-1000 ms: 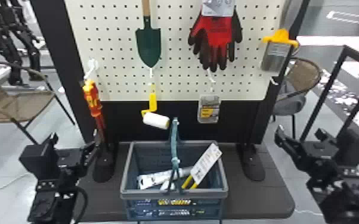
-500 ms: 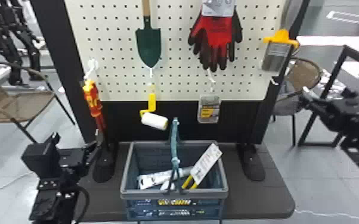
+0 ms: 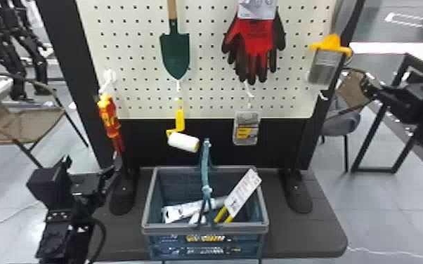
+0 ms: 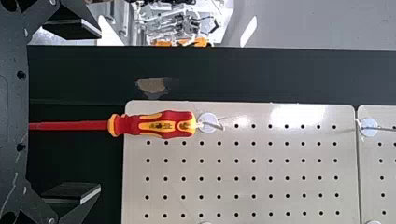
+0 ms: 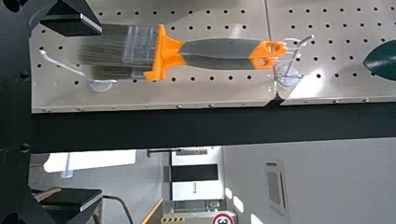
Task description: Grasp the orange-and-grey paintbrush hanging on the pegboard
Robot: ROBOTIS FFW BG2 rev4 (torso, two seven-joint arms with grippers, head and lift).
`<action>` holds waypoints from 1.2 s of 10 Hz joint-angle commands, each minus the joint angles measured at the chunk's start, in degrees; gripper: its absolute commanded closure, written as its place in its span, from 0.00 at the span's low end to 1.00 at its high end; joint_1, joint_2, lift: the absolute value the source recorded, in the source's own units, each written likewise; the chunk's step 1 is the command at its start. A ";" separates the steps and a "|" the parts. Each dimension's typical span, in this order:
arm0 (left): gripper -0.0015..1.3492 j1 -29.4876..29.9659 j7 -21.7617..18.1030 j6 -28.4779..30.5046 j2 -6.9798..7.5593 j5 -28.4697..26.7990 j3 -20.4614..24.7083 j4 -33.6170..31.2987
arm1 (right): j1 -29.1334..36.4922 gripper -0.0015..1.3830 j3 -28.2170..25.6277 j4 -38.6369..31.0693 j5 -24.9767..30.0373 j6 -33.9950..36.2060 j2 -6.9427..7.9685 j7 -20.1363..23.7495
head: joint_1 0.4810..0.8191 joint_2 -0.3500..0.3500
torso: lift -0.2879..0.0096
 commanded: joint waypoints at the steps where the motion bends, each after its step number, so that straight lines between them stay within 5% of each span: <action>1: 0.11 -0.11 0.00 0.27 0.00 -0.09 -0.09 0.00 | -2.17 0.05 0.16 0.00 -0.26 1.27 -1.21 0.45 | 0.20 0.50 | 0.63; 9: 0.11 -0.81 0.00 0.45 0.18 0.09 -0.71 0.88 | -16.32 0.04 13.08 12.22 -11.16 3.03 -12.10 5.73 | 0.20 0.50 | 0.63; 12: 0.11 -0.90 0.00 0.45 0.18 0.18 -0.79 1.05 | -18.78 0.04 15.98 13.54 -13.18 3.03 -13.69 5.81 | 0.20 0.50 | 0.63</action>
